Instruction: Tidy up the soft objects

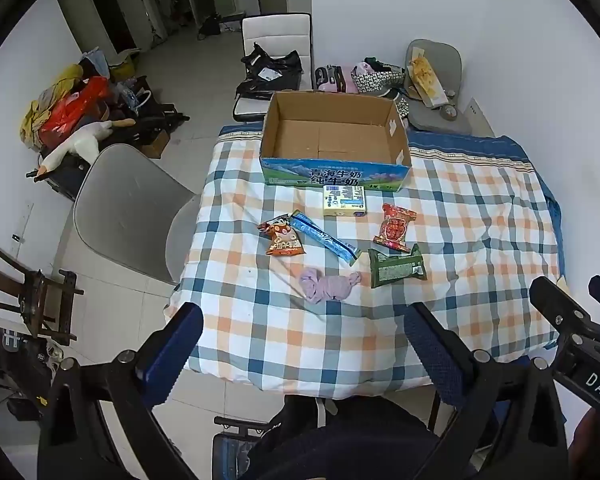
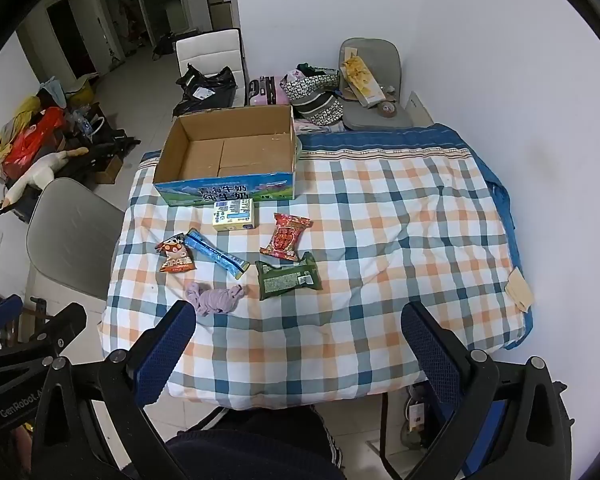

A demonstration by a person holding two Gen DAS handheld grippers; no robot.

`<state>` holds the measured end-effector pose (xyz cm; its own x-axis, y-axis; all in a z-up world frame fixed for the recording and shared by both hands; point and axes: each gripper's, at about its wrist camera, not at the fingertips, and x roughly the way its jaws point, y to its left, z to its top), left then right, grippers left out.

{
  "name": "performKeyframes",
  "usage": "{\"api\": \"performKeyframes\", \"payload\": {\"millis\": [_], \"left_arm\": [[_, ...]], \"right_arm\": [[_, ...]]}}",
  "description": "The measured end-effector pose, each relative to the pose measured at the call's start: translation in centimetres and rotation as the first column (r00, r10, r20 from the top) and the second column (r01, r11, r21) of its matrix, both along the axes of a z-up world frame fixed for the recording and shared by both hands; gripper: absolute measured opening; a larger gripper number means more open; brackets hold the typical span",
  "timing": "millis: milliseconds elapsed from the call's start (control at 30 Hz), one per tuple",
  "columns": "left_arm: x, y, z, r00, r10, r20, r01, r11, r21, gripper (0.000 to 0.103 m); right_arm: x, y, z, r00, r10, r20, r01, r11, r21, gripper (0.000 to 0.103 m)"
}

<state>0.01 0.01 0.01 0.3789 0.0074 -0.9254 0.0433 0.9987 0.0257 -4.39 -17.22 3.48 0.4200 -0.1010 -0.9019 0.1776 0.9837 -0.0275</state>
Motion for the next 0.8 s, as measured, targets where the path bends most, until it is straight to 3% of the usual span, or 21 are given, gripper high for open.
{"api": "performKeyframes", "payload": {"millis": [500, 800], "left_arm": [[0.1, -0.1, 0.0, 1.000, -0.002, 0.015, 0.002, 1.000, -0.005, 0.103], [0.7, 0.7, 2.0, 0.999, 0.001, 0.034, -0.001, 1.000, -0.003, 0.103]], "right_arm": [[-0.8, 0.0, 0.7, 1.000, 0.001, 0.017, 0.000, 1.000, -0.020, 0.103], [-0.8, -0.3, 0.9, 1.000, 0.000, 0.020, 0.000, 1.000, -0.025, 0.103]]}}
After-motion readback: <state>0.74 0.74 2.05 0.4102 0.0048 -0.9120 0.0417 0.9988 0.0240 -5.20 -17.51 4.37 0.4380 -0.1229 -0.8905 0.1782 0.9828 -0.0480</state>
